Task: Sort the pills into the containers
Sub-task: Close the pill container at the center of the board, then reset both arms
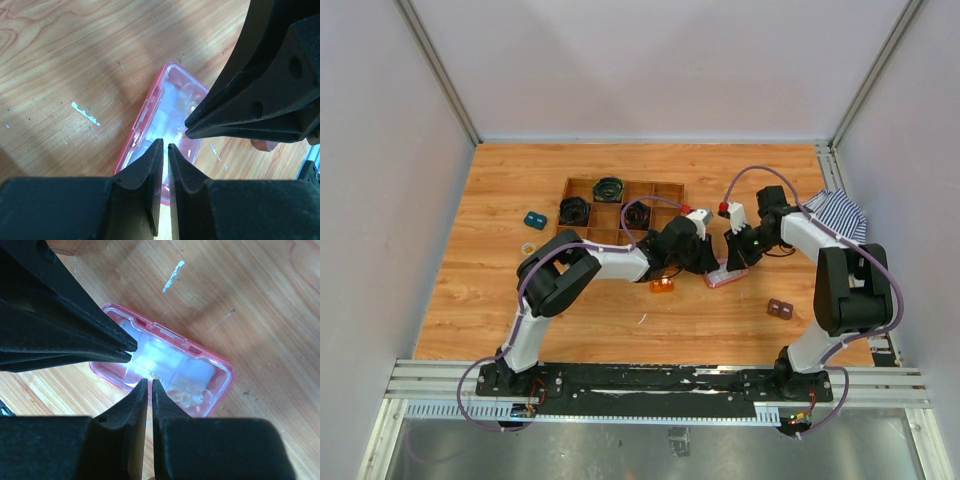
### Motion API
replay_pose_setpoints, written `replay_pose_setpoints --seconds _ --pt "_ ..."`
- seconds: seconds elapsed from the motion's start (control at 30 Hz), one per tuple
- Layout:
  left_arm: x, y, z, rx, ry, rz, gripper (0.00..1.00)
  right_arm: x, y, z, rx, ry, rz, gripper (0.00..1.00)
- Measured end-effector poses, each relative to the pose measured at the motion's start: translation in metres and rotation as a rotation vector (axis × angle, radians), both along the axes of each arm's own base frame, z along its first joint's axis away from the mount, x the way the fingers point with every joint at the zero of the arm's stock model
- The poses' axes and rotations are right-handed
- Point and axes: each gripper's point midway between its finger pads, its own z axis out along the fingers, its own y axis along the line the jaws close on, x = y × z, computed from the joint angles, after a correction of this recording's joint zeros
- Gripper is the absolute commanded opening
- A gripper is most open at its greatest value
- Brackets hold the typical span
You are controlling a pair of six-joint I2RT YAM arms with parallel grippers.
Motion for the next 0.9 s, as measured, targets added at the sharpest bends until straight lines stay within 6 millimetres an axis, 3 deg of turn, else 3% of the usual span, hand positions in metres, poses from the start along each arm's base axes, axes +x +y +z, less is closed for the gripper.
replay_pose_setpoints --seconds 0.23,0.37,0.47,0.57,0.8,0.83,0.9 --pt "-0.001 -0.002 0.001 -0.004 0.0 -0.011 0.25 -0.004 -0.001 0.011 0.0 -0.032 0.006 0.15" --pt "-0.006 -0.004 0.007 -0.023 -0.013 -0.05 0.35 -0.002 0.001 0.037 0.023 -0.134 0.026 0.26" --pt "-0.013 -0.002 0.023 -0.047 -0.045 -0.084 0.39 -0.001 0.0 0.062 0.042 -0.231 0.038 0.36" --pt "-0.028 0.007 0.056 -0.096 -0.1 -0.121 0.47 -0.003 -0.005 0.087 0.062 -0.33 0.043 0.5" --pt "-0.07 0.065 0.165 -0.255 -0.343 -0.136 0.98 -0.012 -0.017 0.151 0.082 -0.606 0.068 0.93" --pt "-0.072 0.074 0.173 -0.263 -0.381 -0.128 0.99 -0.012 -0.02 0.156 0.084 -0.625 0.063 0.99" --pt "-0.077 0.097 0.188 -0.274 -0.45 -0.086 0.99 -0.013 -0.027 0.165 0.08 -0.662 0.044 0.98"
